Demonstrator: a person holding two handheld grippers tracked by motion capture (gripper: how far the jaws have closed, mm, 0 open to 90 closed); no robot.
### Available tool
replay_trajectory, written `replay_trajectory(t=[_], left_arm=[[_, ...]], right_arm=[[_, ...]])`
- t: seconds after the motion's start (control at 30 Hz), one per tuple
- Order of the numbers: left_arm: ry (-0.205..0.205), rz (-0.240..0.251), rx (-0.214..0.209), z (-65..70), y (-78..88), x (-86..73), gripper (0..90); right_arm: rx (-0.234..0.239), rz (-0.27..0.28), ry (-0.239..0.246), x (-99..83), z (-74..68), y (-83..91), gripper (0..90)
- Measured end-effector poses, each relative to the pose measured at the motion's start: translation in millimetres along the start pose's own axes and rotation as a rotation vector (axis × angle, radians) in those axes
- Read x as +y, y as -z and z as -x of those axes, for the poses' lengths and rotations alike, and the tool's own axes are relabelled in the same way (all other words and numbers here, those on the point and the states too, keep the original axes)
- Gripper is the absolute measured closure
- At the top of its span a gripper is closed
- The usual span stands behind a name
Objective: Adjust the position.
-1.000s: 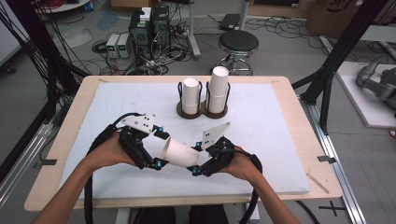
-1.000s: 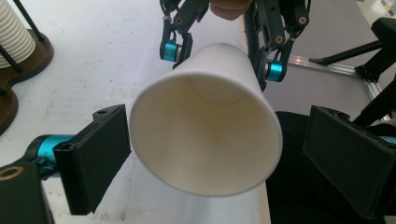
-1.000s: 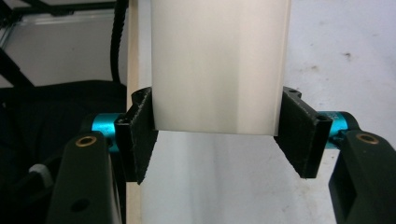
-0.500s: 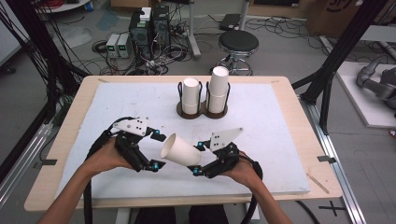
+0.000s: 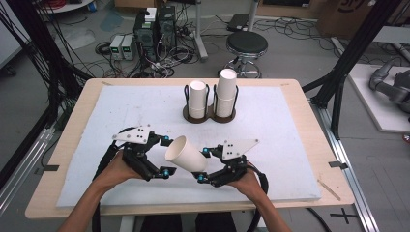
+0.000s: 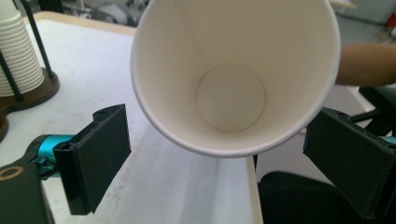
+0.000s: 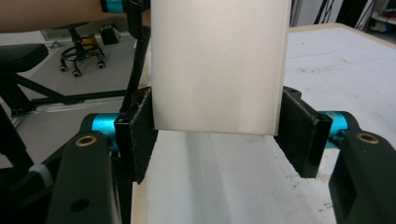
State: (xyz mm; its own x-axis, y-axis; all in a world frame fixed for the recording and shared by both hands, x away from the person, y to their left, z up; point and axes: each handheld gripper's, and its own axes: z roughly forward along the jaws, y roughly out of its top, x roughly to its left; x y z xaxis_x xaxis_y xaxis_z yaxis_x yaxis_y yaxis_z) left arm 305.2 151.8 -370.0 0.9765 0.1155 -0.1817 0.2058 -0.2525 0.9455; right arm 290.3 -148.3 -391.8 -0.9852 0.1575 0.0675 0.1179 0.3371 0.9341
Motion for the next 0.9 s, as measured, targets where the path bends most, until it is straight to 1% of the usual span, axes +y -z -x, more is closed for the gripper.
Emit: replay_trajectory(t=[0.07, 0.13, 0.17, 0.23, 0.27, 0.3, 0.33, 0.43, 0.47, 0.5, 0.57, 0.67, 0.7, 0.73, 0.8, 0.9], left_arm=[[0.007, 0.033, -0.008, 0.0, -2.5, -2.8, 7.4], [0.012, 0.051, -0.012, -0.1, -4.1, -4.8, 7.4], [0.017, 0.065, -0.016, 0.0, -5.1, -5.8, 7.4], [0.021, 0.085, -0.018, 0.2, -6.2, -7.2, 7.4], [0.022, 0.09, -0.021, 0.2, -6.5, -7.8, 7.4], [0.024, 0.095, -0.023, 0.3, -7.2, -8.3, 7.4], [0.023, 0.096, -0.02, 0.5, -7.8, -8.7, 7.4], [0.031, 0.113, -0.027, 0.5, -9.4, -9.7, 7.4], [0.036, 0.12, -0.031, 0.8, -10.1, -9.9, 7.4], [0.047, 0.132, -0.043, 0.6, -11.4, -10.2, 7.4], [0.048, 0.136, -0.04, 0.3, -14.2, -9.6, 7.4], [0.055, 0.14, -0.048, -0.5, -18.1, -9.5, 7.4], [0.059, 0.144, -0.056, -0.6, -19.4, -9.4, 7.4], [0.062, 0.146, -0.06, -0.9, -20.4, -9.1, 7.4], [0.064, 0.159, -0.061, -1.5, -21.9, -8.7, 7.4], [0.077, 0.173, -0.065, -2.8, -22.3, -8.6, 7.4]], right_arm=[[0.0, 0.006, -0.001, -0.5, -0.3, -0.1, 35.8], [0.004, 0.016, -0.004, -1.1, -0.4, -0.3, 35.8], [-0.004, 0.019, 0.001, -1.5, -0.8, -0.1, 35.8], [0.002, 0.027, -0.002, -2.2, -1.2, -0.5, 35.9], [-0.012, 0.035, 0.005, -2.7, -1.4, -0.7, 35.8], [0.0, 0.041, -0.008, -3.5, -2.0, -0.7, 35.8], [-0.002, 0.05, -0.01, -4.3, -2.0, -0.7, 35.8], [-0.005, 0.068, -0.014, -6.2, -2.1, -1.2, 35.9], [-0.004, 0.075, -0.007, -6.8, -1.8, -1.7, 35.9], [-0.005, 0.076, -0.008, -7.4, -2.0, -2.0, 35.9], [-0.002, 0.071, -0.01, -8.4, -1.8, -2.6, 35.9], [0.002, 0.071, -0.013, -8.6, -2.5, -2.8, 35.9], [-0.005, 0.071, -0.006, -8.5, -2.6, -2.7, 35.9], [0.004, 0.07, -0.01, -8.5, -3.0, -2.7, 35.9], [-0.003, 0.074, -0.004, -8.6, -2.6, -2.7, 35.8], [0.004, 0.071, -0.008, -8.9, -3.3, -3.3, 35.9]])
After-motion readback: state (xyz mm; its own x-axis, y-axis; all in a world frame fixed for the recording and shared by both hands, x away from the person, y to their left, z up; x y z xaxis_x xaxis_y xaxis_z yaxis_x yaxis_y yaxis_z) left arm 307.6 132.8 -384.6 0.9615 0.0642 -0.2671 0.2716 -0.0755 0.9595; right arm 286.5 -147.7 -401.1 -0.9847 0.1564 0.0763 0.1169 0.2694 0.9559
